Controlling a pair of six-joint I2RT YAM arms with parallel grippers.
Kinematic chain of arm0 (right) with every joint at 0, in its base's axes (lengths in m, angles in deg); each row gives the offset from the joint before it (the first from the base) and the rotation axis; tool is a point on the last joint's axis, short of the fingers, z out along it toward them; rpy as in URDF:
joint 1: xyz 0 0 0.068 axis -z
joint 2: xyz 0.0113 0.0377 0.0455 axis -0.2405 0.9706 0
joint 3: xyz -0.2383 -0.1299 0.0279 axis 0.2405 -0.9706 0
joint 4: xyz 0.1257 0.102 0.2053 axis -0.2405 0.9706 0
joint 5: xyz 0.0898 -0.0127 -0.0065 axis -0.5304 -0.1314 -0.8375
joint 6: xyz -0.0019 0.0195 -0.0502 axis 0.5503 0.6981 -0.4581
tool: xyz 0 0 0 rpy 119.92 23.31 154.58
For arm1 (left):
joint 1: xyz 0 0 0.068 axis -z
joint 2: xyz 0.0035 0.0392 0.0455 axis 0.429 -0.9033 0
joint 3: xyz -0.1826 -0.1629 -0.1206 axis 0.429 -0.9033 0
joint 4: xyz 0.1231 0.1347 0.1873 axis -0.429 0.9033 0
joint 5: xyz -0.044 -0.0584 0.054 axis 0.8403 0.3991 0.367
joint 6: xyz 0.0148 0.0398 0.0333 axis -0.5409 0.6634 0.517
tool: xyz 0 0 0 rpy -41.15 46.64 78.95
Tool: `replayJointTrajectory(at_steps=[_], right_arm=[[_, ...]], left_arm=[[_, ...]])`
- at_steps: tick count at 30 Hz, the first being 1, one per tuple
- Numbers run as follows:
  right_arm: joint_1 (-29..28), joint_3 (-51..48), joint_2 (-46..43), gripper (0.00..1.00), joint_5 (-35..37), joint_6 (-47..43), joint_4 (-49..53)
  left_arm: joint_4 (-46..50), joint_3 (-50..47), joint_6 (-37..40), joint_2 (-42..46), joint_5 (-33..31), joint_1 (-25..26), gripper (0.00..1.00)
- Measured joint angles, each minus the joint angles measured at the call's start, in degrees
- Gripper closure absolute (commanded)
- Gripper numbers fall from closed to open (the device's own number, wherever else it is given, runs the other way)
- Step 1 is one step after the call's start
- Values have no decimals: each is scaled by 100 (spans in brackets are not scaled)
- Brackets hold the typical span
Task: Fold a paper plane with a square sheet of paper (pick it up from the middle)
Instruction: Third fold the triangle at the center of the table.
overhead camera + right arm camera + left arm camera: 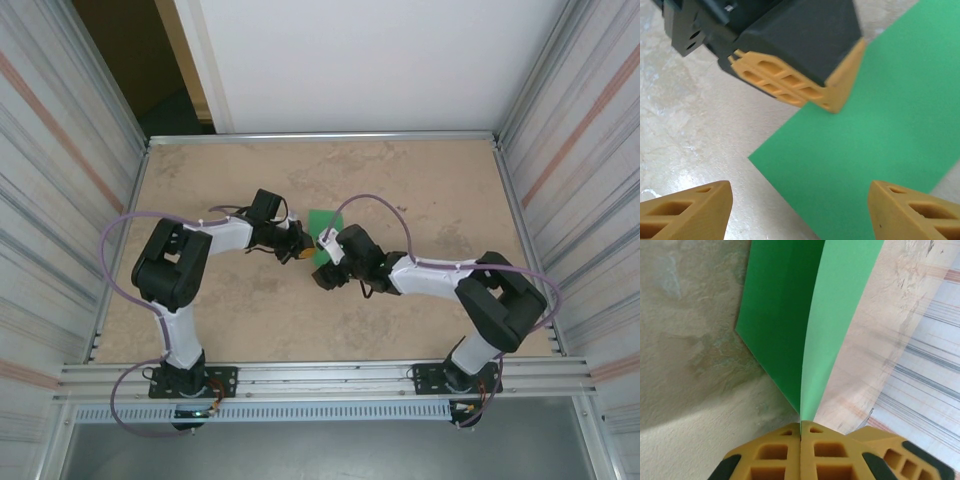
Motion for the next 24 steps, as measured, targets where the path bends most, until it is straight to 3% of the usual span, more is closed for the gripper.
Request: replayJointTrajectory(at_steps=[10, 19, 24], right_arm=[[-24, -179, 542, 33, 369, -892, -820], [-24, -260, 551, 55, 472, -1318, -1080], [-24, -260, 533, 57, 470, -1403, -1084]], left_arm=[[2, -13, -129, 0, 0, 11, 100], [4, -13, -131, 0, 0, 11, 100], [4, -13, -131, 0, 0, 11, 100]])
